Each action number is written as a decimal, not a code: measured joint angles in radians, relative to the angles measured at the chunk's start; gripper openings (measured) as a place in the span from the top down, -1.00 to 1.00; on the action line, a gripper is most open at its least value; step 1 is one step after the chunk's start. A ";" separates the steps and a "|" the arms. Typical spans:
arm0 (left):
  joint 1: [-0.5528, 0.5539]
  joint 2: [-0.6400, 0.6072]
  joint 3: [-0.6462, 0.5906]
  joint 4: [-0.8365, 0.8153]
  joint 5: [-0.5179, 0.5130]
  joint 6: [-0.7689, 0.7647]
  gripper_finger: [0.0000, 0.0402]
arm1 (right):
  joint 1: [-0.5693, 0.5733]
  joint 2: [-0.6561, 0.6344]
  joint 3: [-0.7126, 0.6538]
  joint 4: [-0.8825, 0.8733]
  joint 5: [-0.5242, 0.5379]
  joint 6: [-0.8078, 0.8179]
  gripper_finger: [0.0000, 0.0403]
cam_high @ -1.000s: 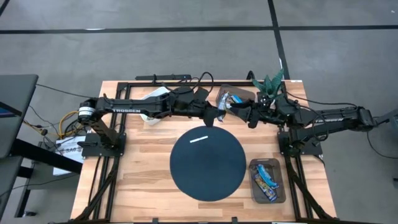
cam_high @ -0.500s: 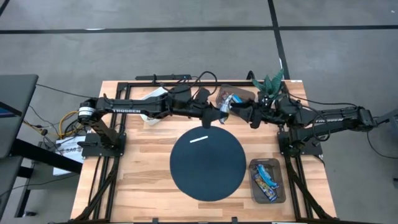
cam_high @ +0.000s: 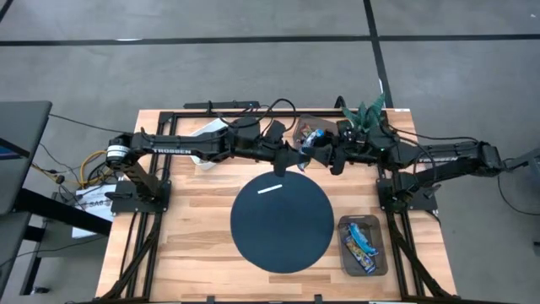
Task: Pick and place Granola Bars by type
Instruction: Put the violet granola bar into the bottom black bin
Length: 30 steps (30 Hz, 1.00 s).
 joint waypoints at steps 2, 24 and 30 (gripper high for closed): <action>0.000 0.000 0.000 0.000 -0.001 0.005 0.76 | 0.002 0.022 0.034 -0.003 -0.001 -0.023 -0.15; 0.005 0.000 0.000 -0.013 0.046 0.057 0.53 | 0.001 0.018 0.068 -0.137 -0.058 -0.056 0.77; 0.030 -0.001 0.000 -0.111 0.079 0.099 0.16 | 0.002 -0.024 0.067 -0.290 -0.153 -0.054 0.84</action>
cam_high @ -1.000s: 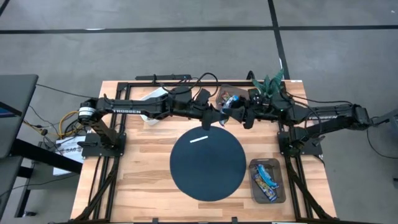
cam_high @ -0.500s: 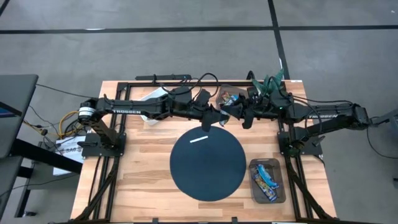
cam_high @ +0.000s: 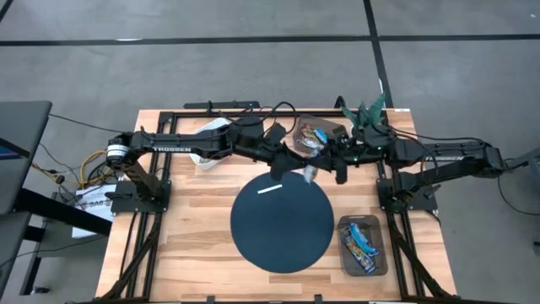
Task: Pick and place Granola Bars by type
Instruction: Put the violet granola bar into the bottom black bin
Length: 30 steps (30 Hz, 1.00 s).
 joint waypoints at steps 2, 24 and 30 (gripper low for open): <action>0.005 0.000 0.000 -0.038 0.019 0.003 0.07 | 0.000 -0.031 -0.001 -0.097 -0.045 0.001 0.87; 0.008 -0.002 0.000 -0.172 0.079 0.109 -0.08 | 0.297 -0.234 -0.001 -0.896 -0.456 0.285 0.81; 0.008 -0.002 0.000 -0.194 0.074 0.109 -0.08 | 0.419 -0.138 -0.001 -0.954 -0.389 0.297 0.75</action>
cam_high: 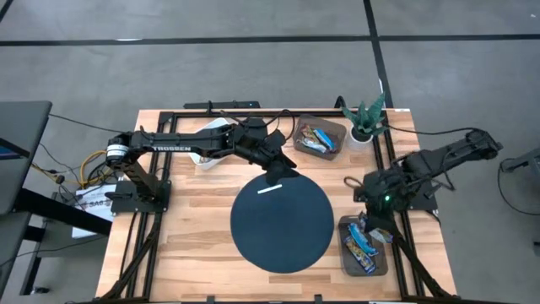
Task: Pick and place Granola Bars by type
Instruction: Put the violet granola bar into the bottom black bin, then return to Home Position
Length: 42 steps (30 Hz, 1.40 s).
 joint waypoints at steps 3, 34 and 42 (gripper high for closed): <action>0.000 0.000 0.000 0.000 -0.004 0.000 -0.08 | 0.044 0.046 0.000 -0.017 0.007 -0.035 0.75; -0.001 0.000 0.000 -0.018 -0.008 0.025 -0.08 | 0.138 0.052 0.000 -0.006 0.239 -0.166 -0.21; -0.023 -0.019 -0.002 0.002 0.005 0.092 -0.08 | 0.195 -0.090 -0.001 0.072 0.541 -0.151 -0.14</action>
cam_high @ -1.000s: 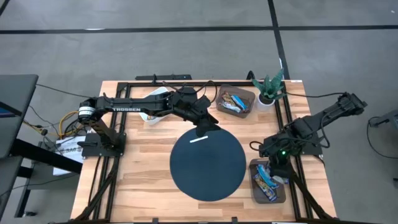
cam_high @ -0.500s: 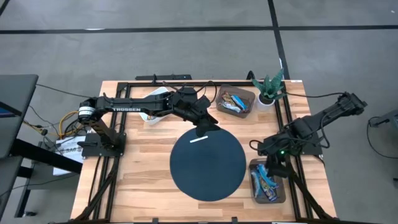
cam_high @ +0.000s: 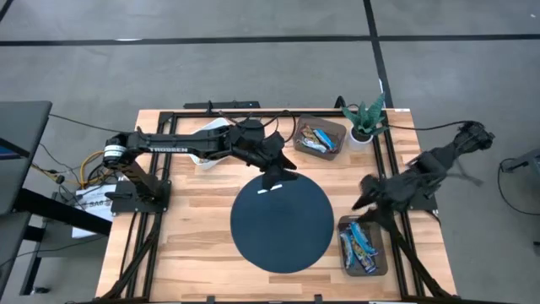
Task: Pick and place Granola Bars by type
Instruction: Return to Home Position
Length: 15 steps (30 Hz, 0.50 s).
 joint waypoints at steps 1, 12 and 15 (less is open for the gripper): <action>-0.010 -0.011 0.000 0.010 0.007 0.021 -0.08 | 0.026 -0.039 -0.001 -0.016 0.058 0.014 -0.12; -0.032 -0.185 0.001 -0.041 -0.087 0.181 -0.08 | 0.261 -0.303 -0.168 0.106 0.610 0.012 -0.02; -0.032 -0.220 0.002 -0.116 -0.135 0.200 -0.08 | 0.269 -0.324 -0.251 0.238 0.633 -0.035 -0.01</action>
